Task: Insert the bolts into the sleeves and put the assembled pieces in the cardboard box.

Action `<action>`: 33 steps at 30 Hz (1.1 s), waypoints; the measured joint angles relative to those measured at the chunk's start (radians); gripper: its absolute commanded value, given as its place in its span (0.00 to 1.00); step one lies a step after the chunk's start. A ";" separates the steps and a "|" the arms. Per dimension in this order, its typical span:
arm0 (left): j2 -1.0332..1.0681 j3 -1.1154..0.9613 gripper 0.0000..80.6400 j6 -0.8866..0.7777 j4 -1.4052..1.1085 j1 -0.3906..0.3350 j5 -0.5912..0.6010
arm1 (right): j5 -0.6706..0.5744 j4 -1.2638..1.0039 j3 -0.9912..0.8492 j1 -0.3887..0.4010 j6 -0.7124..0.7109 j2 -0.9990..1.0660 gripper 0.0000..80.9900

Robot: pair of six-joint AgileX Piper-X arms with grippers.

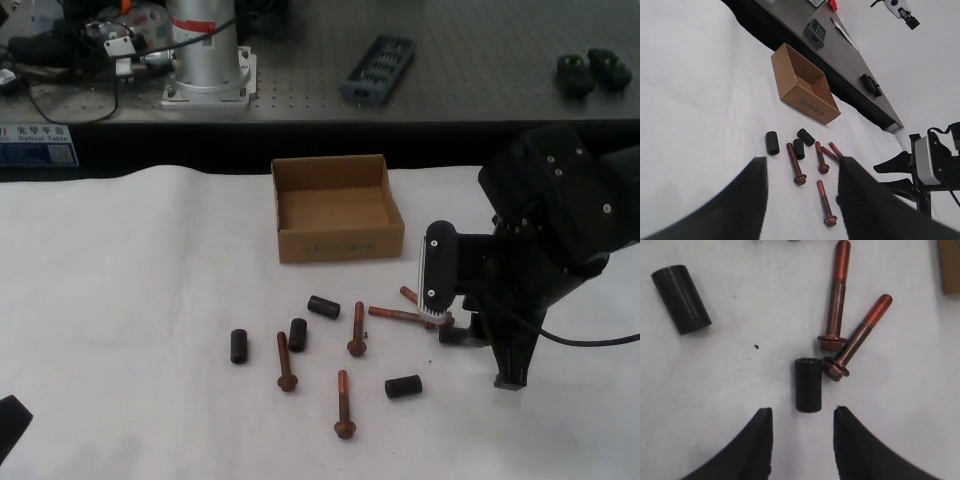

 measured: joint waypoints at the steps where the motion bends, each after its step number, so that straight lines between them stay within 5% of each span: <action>1: 0.000 0.000 0.41 0.000 0.000 0.000 0.000 | 0.000 0.000 0.000 0.000 -0.001 0.000 0.38; 33: 0.001 0.000 0.41 0.000 0.000 0.000 -0.044 | 0.037 -0.138 0.000 -0.005 -0.109 0.141 0.38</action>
